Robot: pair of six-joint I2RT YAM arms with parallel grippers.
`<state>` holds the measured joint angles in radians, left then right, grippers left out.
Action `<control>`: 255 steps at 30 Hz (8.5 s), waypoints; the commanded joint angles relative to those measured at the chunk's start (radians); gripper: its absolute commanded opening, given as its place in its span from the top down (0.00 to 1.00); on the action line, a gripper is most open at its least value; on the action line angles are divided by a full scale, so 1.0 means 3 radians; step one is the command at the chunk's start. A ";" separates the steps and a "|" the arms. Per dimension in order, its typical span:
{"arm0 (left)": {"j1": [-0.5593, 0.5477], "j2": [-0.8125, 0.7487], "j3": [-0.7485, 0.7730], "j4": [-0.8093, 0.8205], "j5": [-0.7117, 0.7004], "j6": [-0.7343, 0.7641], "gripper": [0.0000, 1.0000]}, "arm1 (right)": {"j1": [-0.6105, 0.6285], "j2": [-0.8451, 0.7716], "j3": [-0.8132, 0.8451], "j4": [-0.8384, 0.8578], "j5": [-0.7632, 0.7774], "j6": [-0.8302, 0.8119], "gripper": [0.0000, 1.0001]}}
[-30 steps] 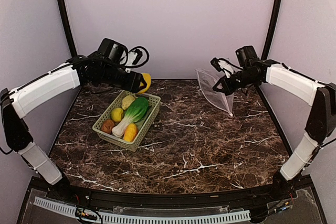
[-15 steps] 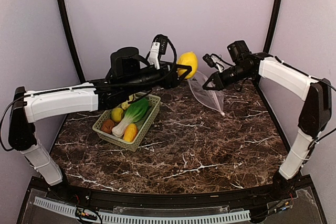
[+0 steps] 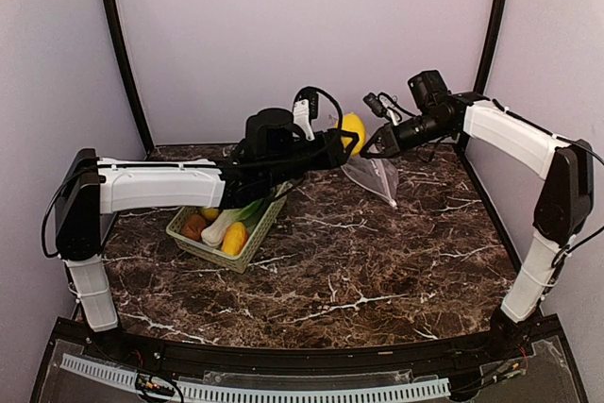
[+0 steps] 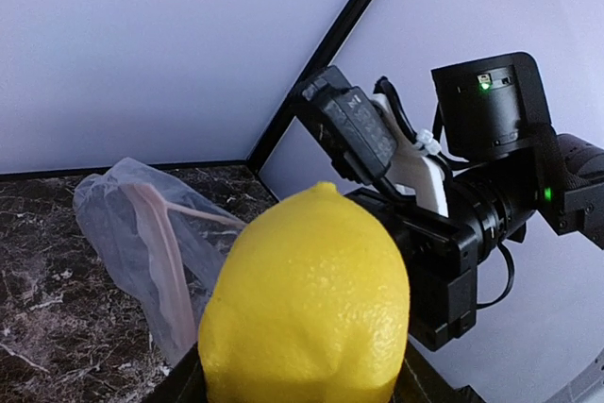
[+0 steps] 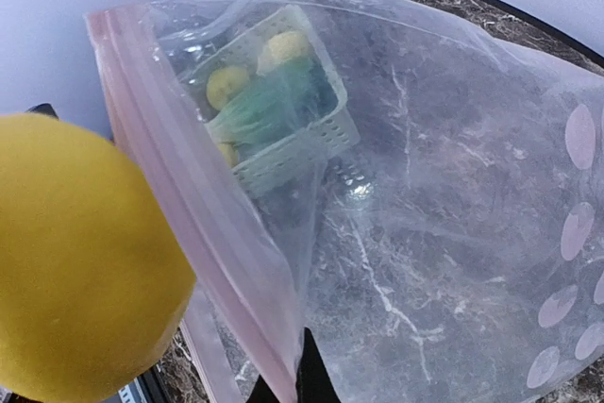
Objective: Place the food in the zip-top bag and seal the zipper
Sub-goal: Place the fake fruit in the zipper food storage bag, then adjust the zipper food storage bag at the center of the board, then pick up the fake fruit from the bin, then place the fake fruit in the zipper food storage bag, then adjust the zipper food storage bag at the center of the board.
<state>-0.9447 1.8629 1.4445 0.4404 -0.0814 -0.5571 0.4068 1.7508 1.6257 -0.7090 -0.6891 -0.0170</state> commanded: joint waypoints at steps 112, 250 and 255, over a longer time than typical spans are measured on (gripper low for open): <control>0.0925 -0.0479 -0.0935 -0.3365 0.0164 0.0372 0.53 | -0.0935 -0.0425 0.0379 -0.0392 0.0982 -0.0917 1.00; 0.1428 -0.0922 -0.0662 -0.4169 -0.0283 0.1060 0.30 | -0.0030 -0.0186 0.0421 -0.0280 0.1020 -0.0821 1.00; 0.1492 -0.0841 -0.0696 -0.4302 -0.0356 0.1160 0.35 | -0.0016 -0.0144 0.0447 -0.0295 0.0966 -0.0813 1.00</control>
<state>-0.5129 1.6100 1.2564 -0.7670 -0.1810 -0.2481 0.3939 1.7073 1.7626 -0.8246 -0.3672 -0.2577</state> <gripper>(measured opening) 0.670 0.003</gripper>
